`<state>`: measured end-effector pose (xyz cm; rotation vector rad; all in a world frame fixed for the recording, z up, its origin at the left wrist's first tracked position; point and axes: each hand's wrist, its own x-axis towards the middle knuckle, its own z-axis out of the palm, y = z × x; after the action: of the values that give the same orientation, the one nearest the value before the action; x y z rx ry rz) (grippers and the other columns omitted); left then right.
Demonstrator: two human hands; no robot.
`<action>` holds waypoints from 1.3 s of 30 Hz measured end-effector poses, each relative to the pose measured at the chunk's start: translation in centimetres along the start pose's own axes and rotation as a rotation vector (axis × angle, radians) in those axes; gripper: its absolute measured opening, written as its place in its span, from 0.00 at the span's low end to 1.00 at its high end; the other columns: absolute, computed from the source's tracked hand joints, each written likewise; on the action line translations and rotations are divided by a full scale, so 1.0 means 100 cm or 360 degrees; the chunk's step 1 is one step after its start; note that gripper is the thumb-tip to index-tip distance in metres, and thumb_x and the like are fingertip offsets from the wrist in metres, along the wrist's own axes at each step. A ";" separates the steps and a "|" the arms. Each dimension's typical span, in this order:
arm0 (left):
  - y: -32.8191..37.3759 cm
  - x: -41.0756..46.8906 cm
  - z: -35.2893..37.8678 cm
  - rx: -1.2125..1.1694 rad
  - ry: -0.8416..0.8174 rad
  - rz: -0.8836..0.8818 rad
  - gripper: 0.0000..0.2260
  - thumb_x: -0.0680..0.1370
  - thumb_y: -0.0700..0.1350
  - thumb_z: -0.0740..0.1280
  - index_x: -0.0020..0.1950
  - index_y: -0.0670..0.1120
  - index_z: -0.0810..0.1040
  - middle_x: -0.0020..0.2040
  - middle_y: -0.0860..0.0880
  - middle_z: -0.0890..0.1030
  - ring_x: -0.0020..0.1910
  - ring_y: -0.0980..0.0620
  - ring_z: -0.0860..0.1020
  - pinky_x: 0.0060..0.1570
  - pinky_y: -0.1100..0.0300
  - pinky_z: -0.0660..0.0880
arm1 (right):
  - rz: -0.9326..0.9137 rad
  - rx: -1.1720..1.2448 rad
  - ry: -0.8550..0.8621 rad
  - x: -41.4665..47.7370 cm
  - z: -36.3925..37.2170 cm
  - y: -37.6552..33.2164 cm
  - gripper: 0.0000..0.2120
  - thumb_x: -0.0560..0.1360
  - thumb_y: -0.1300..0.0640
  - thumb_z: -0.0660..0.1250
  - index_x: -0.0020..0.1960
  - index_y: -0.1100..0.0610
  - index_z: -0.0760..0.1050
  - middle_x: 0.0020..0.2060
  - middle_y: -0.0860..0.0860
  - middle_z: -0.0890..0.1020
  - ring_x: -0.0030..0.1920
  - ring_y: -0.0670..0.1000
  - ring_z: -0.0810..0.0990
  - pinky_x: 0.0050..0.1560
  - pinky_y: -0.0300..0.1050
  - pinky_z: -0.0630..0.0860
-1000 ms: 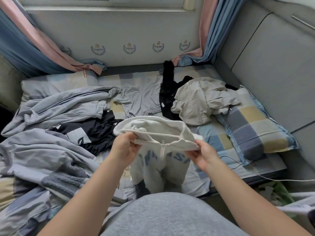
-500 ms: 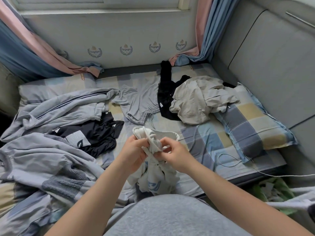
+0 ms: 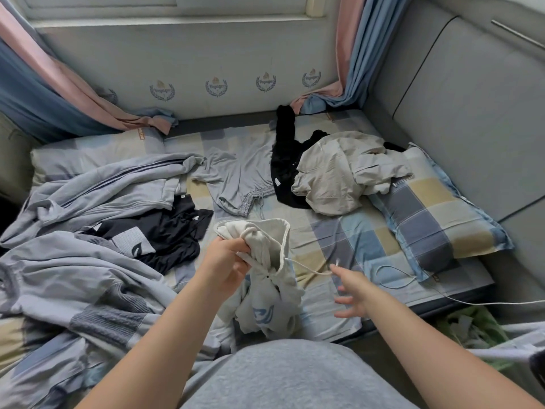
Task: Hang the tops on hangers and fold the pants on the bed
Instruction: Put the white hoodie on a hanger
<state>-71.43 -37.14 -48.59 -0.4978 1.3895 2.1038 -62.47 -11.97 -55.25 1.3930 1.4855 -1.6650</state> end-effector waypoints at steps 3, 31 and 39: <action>-0.003 -0.007 0.012 0.0066 -0.0186 -0.0038 0.18 0.74 0.23 0.54 0.57 0.36 0.74 0.46 0.39 0.74 0.33 0.51 0.73 0.28 0.64 0.65 | 0.0126 0.0161 -0.0442 -0.005 0.023 0.003 0.42 0.70 0.29 0.68 0.67 0.62 0.67 0.61 0.61 0.80 0.54 0.63 0.84 0.46 0.58 0.83; 0.009 0.019 -0.034 -0.0425 0.0245 0.0157 0.07 0.79 0.37 0.60 0.42 0.44 0.71 0.34 0.49 0.74 0.34 0.52 0.76 0.45 0.54 0.79 | -0.0192 0.1218 -0.0422 -0.018 0.065 0.003 0.09 0.82 0.66 0.58 0.48 0.66 0.76 0.28 0.59 0.82 0.25 0.51 0.81 0.29 0.46 0.82; -0.015 0.024 -0.077 0.2226 0.0197 -0.0295 0.22 0.79 0.65 0.61 0.45 0.46 0.76 0.44 0.47 0.82 0.39 0.51 0.80 0.35 0.59 0.74 | -0.0360 0.1183 -0.0505 -0.018 0.059 0.002 0.10 0.81 0.68 0.57 0.49 0.67 0.77 0.30 0.59 0.83 0.28 0.51 0.83 0.32 0.46 0.83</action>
<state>-72.35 -43.21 -54.06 -0.1258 2.3047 0.5869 -63.69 -17.92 -54.43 1.2236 0.8925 -2.6077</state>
